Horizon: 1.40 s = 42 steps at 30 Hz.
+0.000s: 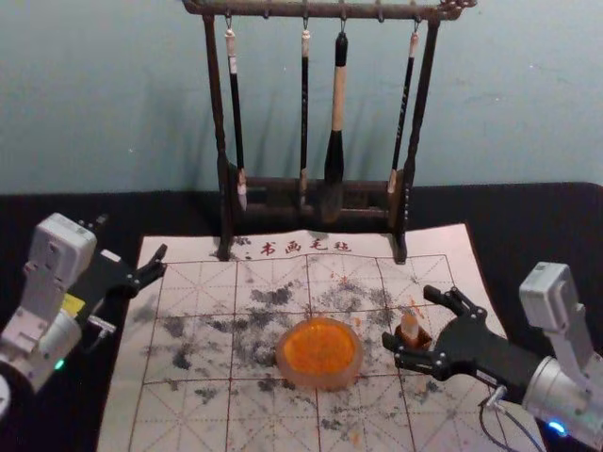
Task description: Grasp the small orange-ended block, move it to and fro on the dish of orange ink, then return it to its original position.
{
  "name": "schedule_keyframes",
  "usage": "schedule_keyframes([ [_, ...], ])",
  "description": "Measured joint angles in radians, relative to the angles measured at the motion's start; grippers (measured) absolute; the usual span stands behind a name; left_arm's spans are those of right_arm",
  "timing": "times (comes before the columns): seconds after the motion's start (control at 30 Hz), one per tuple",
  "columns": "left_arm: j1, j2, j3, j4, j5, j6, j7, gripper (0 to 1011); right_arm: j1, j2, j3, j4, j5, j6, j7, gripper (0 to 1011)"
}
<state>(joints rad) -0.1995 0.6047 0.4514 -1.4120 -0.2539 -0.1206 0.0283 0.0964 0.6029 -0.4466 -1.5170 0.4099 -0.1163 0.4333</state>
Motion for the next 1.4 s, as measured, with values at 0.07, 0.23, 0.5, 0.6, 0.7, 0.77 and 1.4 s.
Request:
schedule_keyframes([
  [0.07,0.000,0.000,0.000,0.000,0.000,0.000,0.000,1001,0.007,-0.009,-0.003,0.011,-0.009,0.012,0.001,1000],
  [0.23,0.000,0.000,0.000,0.000,0.000,0.000,0.000,1001,0.018,-0.026,-0.005,0.031,-0.025,0.046,0.005,1002],
  [0.5,0.000,0.000,0.000,0.000,0.000,0.000,0.000,1001,0.022,-0.042,0.004,0.050,-0.036,0.070,0.016,1002],
  [0.6,0.000,0.000,0.000,0.000,0.000,0.000,0.000,1001,0.022,-0.048,0.011,0.052,-0.037,0.078,0.022,1002],
  [0.7,0.000,0.000,0.000,0.000,0.000,0.000,0.000,1001,0.020,-0.054,0.019,0.053,-0.037,0.084,0.026,1000],
  [0.77,0.000,0.000,0.000,0.000,0.000,0.000,0.000,1001,0.020,-0.053,0.019,0.053,-0.037,0.084,0.026,1002],
  [1.4,0.000,0.000,0.000,0.000,0.000,0.000,0.000,1001,0.021,-0.052,0.016,0.054,-0.038,0.082,0.025,869],
])
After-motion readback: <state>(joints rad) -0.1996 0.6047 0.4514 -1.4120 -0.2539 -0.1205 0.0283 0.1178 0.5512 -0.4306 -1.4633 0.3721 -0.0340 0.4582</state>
